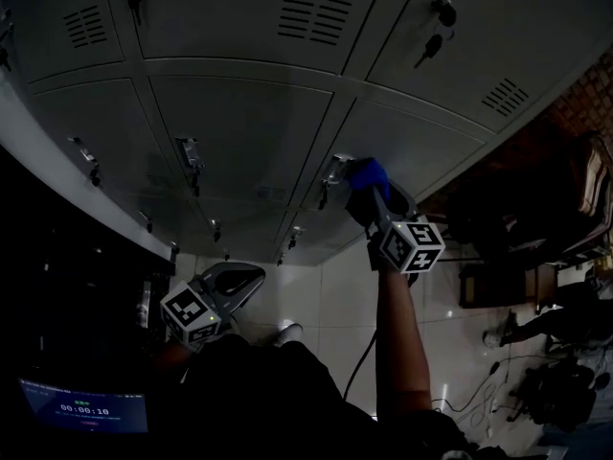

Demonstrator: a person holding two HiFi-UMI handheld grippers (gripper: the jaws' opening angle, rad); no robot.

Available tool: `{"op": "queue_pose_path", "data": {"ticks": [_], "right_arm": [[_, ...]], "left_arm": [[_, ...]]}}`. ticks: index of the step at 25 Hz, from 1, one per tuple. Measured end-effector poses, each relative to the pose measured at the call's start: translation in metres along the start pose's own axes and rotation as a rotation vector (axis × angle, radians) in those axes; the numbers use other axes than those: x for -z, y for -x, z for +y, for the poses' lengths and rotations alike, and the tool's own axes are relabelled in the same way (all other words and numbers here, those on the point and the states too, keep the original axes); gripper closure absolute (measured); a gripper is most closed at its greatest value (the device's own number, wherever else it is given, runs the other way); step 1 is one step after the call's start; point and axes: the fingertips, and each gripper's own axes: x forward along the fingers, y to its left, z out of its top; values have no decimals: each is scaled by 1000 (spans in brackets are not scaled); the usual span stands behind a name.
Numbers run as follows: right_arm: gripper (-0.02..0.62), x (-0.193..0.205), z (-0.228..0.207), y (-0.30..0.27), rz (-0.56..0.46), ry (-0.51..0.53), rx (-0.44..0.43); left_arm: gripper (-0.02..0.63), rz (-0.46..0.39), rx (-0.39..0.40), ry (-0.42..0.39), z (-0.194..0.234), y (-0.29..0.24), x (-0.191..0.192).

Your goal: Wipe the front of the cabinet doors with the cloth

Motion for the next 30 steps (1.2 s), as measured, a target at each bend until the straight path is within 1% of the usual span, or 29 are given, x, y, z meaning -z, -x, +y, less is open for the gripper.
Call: {"op": "queue_pose_path", "data": {"ticks": [6, 14, 18, 25, 27, 30], "right_arm": [[512, 8, -43, 20, 14, -11, 75], [512, 13, -110, 55, 12, -38, 229], [512, 16, -136, 69, 5, -61, 286], [512, 23, -155, 81, -1, -96, 342], [512, 25, -153, 84, -6, -98, 349], [512, 26, -141, 88, -27, -104, 333]], "left_arm": [[604, 6, 15, -4, -2, -13, 0], [604, 11, 34, -6, -7, -28, 0], [604, 13, 44, -7, -8, -34, 1], [604, 23, 59, -7, -14, -38, 2], [604, 26, 57, -7, -13, -35, 3], [604, 27, 51, -8, -10, -30, 3]]}}
